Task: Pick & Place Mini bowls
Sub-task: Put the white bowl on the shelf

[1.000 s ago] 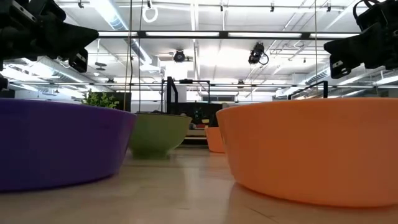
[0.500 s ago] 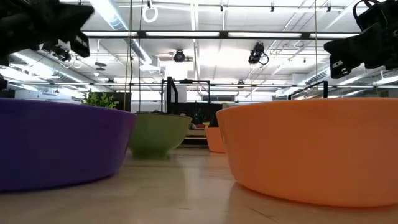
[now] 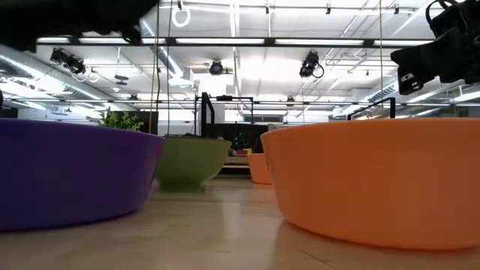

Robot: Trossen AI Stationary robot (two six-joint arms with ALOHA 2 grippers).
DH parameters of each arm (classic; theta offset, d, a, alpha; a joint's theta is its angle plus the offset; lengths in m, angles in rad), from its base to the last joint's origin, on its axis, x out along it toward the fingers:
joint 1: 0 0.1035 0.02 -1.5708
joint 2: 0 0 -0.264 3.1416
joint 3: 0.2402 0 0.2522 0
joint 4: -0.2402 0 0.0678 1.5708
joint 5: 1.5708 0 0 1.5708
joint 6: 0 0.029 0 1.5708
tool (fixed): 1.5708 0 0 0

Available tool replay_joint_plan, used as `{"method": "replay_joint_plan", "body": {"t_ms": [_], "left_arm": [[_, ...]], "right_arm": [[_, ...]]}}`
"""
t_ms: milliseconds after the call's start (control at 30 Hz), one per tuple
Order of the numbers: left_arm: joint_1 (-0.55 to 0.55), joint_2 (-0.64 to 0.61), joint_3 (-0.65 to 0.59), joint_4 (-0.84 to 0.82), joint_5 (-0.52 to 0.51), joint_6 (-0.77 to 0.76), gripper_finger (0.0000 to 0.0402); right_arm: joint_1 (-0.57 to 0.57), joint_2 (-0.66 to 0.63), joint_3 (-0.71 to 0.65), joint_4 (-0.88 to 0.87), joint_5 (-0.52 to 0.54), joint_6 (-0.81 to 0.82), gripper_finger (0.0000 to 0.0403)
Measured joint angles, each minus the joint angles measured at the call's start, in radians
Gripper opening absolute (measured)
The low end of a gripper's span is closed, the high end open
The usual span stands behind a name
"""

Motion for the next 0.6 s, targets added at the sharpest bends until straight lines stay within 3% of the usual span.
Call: {"method": "replay_joint_plan", "body": {"t_ms": [233,467,600], "left_arm": [[0.000,0.271,0.302,-0.410,-0.072,-0.054,0.0079],[-0.004,0.403,0.534,-0.892,0.111,-0.131,0.0169],[-0.040,0.478,0.587,-0.938,0.138,-0.138,0.0200]], "right_arm": [[0.000,0.000,0.000,0.000,0.000,0.000,0.0013],[0.000,0.000,0.000,0.000,0.000,0.000,0.0013],[0.000,0.000,0.000,0.000,0.000,0.000,0.0013]]}}
